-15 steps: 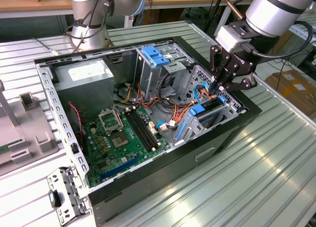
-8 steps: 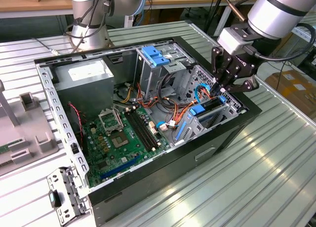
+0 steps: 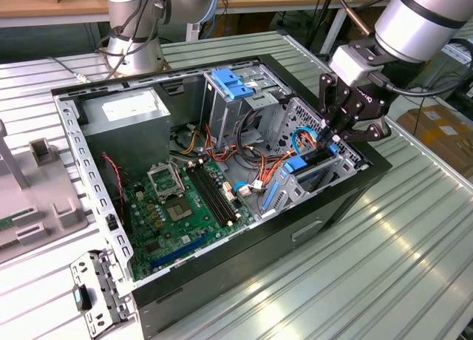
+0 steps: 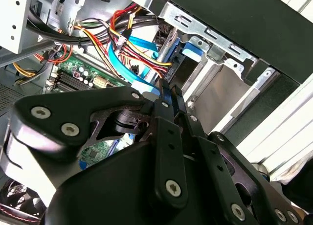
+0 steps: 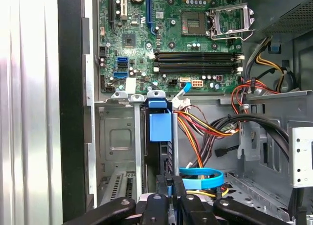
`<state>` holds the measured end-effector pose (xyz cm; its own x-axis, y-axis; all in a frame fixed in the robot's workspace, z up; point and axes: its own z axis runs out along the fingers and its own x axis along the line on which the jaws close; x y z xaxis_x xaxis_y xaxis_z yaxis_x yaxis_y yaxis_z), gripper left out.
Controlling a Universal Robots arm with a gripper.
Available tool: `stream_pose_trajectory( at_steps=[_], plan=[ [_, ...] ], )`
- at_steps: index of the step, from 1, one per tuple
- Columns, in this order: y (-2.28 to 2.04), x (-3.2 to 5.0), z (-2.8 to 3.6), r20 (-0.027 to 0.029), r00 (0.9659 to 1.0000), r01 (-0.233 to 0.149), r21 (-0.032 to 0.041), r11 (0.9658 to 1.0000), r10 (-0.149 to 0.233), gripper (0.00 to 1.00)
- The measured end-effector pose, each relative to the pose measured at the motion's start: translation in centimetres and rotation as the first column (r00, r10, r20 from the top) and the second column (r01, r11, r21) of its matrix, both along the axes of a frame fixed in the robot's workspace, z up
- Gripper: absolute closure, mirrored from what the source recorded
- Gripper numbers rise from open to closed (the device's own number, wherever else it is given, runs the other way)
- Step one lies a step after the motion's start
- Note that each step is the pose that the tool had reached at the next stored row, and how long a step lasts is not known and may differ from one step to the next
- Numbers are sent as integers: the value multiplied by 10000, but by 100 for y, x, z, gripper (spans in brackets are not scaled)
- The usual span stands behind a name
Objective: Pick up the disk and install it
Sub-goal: 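Insert the second disk wire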
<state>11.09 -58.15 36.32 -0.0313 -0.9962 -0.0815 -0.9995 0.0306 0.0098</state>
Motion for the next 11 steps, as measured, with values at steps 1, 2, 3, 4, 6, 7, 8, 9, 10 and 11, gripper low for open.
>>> stream_pose_trajectory(
  at_steps=[1,2,3,4,6,7,8,9,10,11],
  plan=[
    [-5,0,-1,0,10000,0,0,10000,0,84],
    [-15,0,-2,0,10000,0,-1,10000,0,84],
    [-22,0,-4,0,10000,0,0,10000,0,84],
    [-31,0,-5,0,10000,0,-1,10000,0,84],
    [-46,0,-8,0,10000,0,0,10000,0,84],
    [-51,0,-9,0,10000,0,-1,10000,0,84],
    [-60,0,-10,0,10000,0,-1,10000,0,84],
    [-65,0,-11,0,10000,0,-1,10000,0,84],
    [-71,0,-12,1,10000,0,0,10000,0,84],
    [-79,0,-14,0,10000,0,0,10000,0,84]
  ],
)
